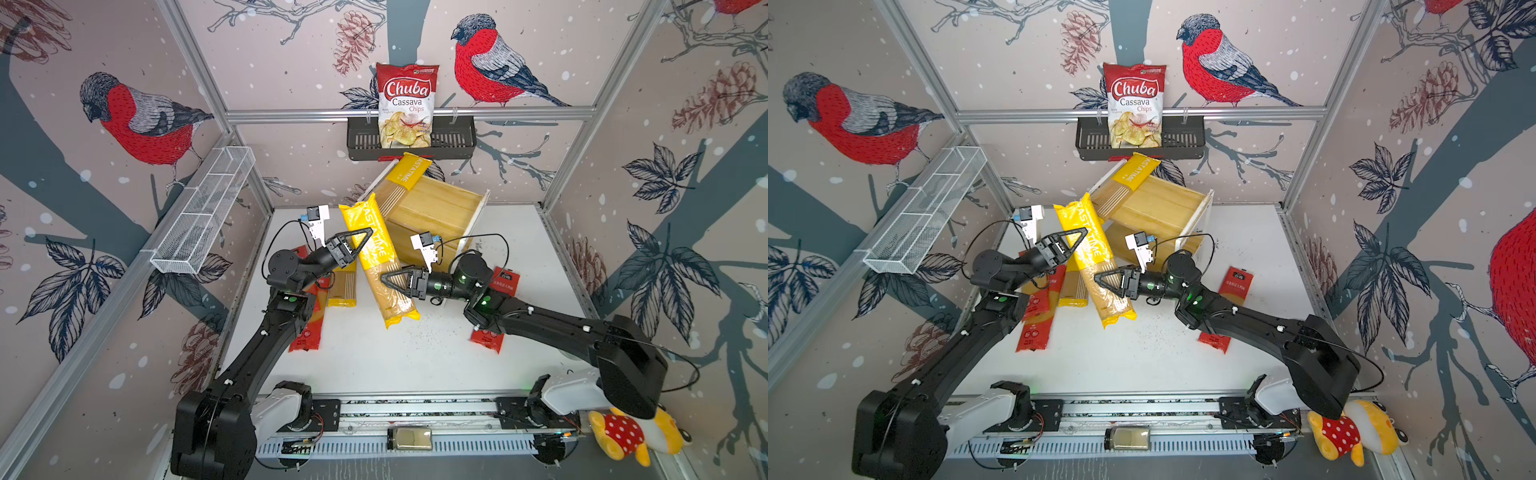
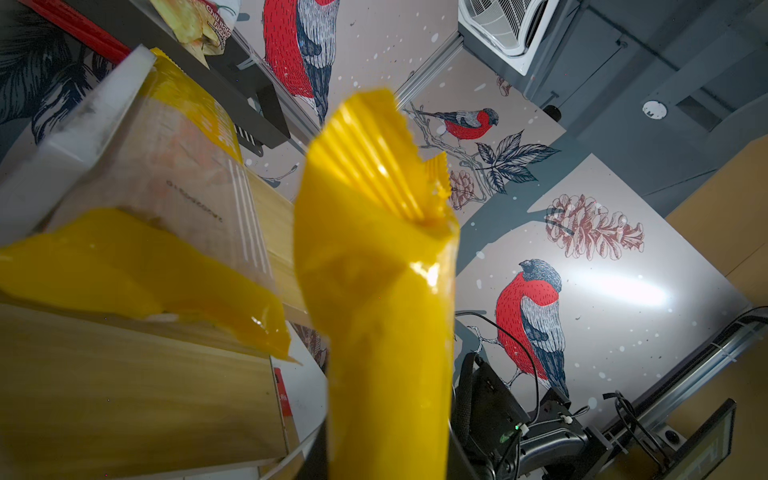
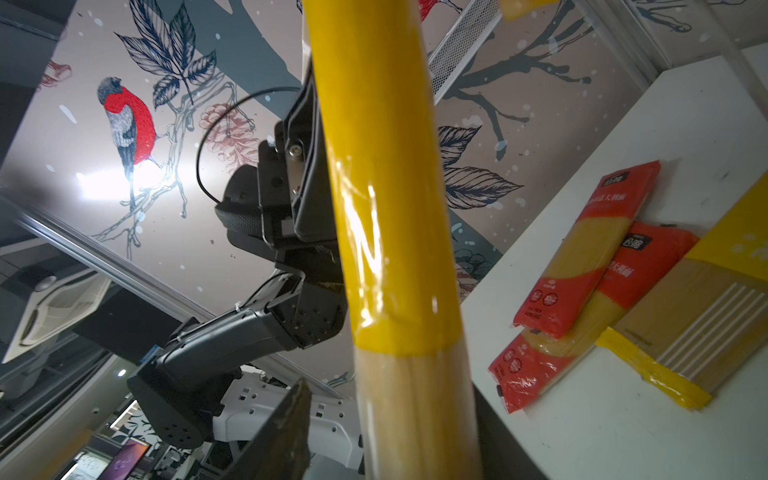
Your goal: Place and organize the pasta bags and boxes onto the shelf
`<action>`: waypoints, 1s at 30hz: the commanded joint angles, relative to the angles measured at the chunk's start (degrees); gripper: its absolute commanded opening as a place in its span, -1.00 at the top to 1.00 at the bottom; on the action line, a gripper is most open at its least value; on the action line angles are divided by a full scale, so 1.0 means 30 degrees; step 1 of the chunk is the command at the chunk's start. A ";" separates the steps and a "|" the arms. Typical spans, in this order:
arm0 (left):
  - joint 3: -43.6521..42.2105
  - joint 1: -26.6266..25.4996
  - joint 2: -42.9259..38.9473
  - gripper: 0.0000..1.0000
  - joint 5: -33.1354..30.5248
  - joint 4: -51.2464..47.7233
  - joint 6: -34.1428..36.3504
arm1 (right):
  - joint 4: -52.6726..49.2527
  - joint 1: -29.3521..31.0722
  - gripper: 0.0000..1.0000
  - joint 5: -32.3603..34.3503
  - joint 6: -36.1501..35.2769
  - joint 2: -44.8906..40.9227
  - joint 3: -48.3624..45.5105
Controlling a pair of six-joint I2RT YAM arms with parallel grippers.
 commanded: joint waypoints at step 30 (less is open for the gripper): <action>-0.0087 0.1372 -0.2333 -0.60 0.0879 0.0208 -0.1229 | -0.0700 -0.0227 0.75 0.4689 -0.2310 -0.1682 0.2641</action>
